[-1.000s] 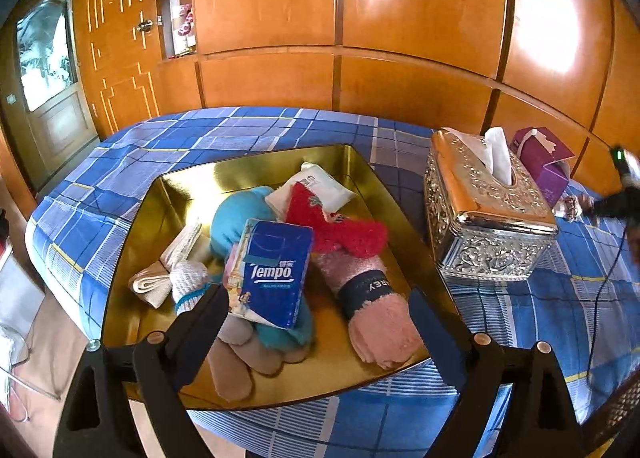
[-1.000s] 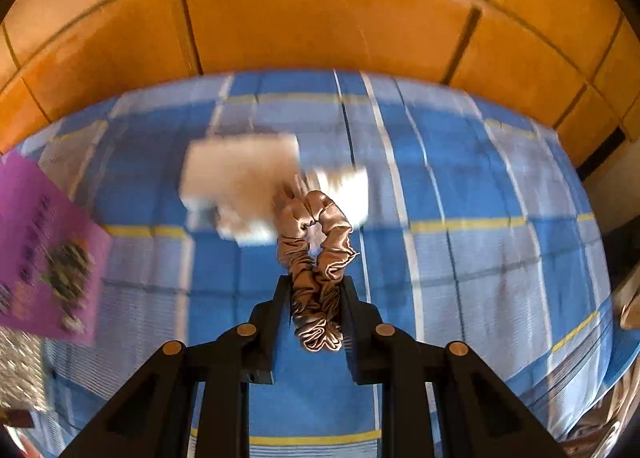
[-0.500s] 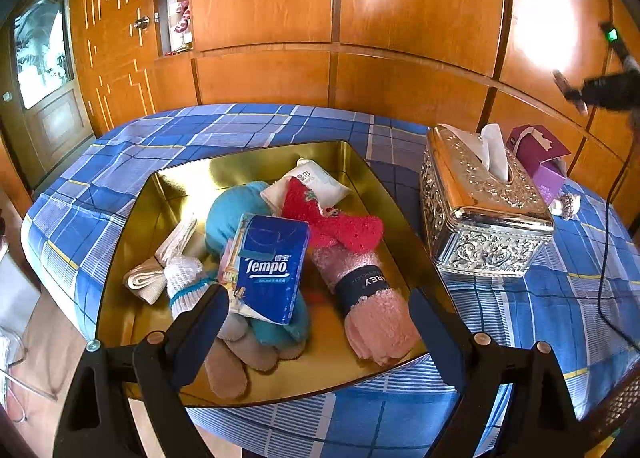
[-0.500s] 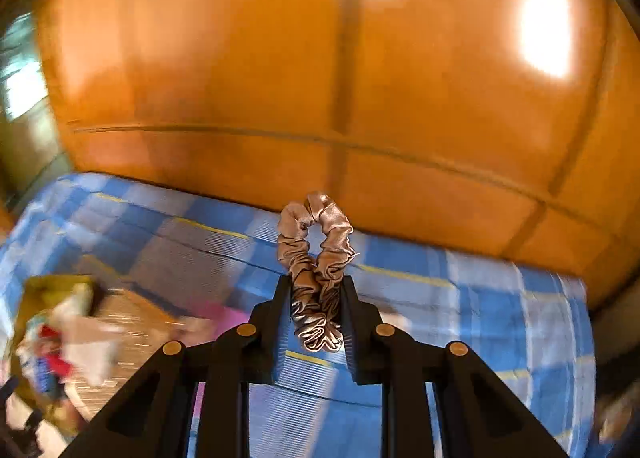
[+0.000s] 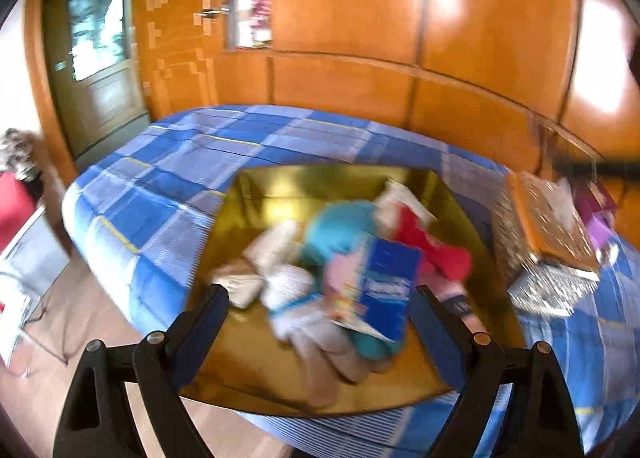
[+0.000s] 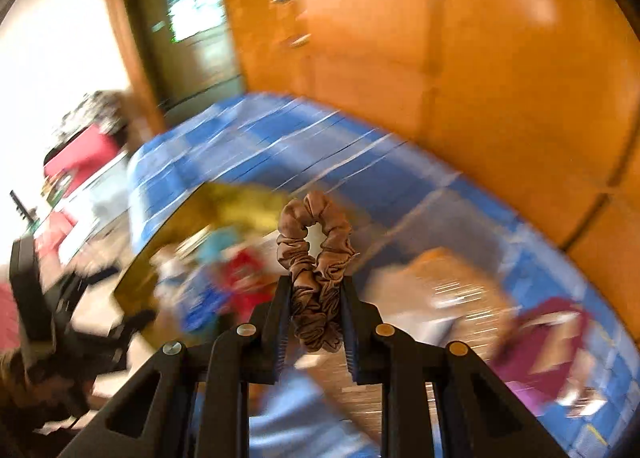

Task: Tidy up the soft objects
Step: 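Carry the scrunchie into the gold tray and open the right tool, then withdraw the right tool from the tray toward the remaining items, then grasp the white knit cuff with silver scrunchie using the right tool, then move the left tool to the white foam pad while the right tool holds the cuff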

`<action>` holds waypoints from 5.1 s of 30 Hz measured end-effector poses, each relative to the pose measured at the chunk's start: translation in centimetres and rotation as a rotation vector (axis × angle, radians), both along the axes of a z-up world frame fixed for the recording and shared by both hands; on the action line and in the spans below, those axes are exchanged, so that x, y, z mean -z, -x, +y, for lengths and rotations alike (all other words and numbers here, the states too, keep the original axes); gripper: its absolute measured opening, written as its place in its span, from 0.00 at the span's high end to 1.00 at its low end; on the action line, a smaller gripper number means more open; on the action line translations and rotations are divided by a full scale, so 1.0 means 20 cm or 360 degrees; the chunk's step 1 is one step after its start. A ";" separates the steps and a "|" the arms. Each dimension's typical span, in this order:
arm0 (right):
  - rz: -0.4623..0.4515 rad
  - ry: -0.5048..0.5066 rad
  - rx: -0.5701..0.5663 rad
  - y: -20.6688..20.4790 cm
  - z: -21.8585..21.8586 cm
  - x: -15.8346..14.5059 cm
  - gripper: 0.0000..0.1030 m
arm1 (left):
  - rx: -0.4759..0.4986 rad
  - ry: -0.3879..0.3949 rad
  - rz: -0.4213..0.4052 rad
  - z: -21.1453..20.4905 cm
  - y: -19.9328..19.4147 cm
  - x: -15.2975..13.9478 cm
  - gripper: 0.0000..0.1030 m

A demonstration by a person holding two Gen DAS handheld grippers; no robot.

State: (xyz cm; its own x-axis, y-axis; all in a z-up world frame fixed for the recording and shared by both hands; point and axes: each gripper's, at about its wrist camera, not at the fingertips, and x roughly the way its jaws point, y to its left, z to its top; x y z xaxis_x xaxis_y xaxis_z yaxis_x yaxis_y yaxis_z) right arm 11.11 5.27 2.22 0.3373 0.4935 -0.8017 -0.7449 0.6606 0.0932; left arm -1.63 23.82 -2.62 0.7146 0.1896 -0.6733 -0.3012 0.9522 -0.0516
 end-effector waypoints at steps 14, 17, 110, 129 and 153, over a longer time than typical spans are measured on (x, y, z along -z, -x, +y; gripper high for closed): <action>0.0333 0.0164 -0.0014 0.13 0.39 0.58 0.70 | -0.0062 0.0046 -0.0010 0.09 0.01 0.02 0.11; 0.0364 0.0143 -0.0006 0.15 0.36 0.58 0.60 | -0.0052 0.0043 -0.0004 0.08 0.01 0.02 0.11; 0.0409 -0.0722 0.2067 -0.07 -2.31 0.47 0.53 | 0.1441 -0.0239 0.0098 -1.83 -0.22 -0.16 0.22; 0.0482 -0.0495 0.1919 -0.68 -2.11 0.64 0.60 | 0.1467 -0.0212 0.0225 -1.86 -0.36 0.02 0.22; 0.0586 -0.0200 0.1851 -0.24 -2.41 0.59 0.64 | 0.1378 -0.0667 0.0366 -2.49 -0.99 0.08 0.10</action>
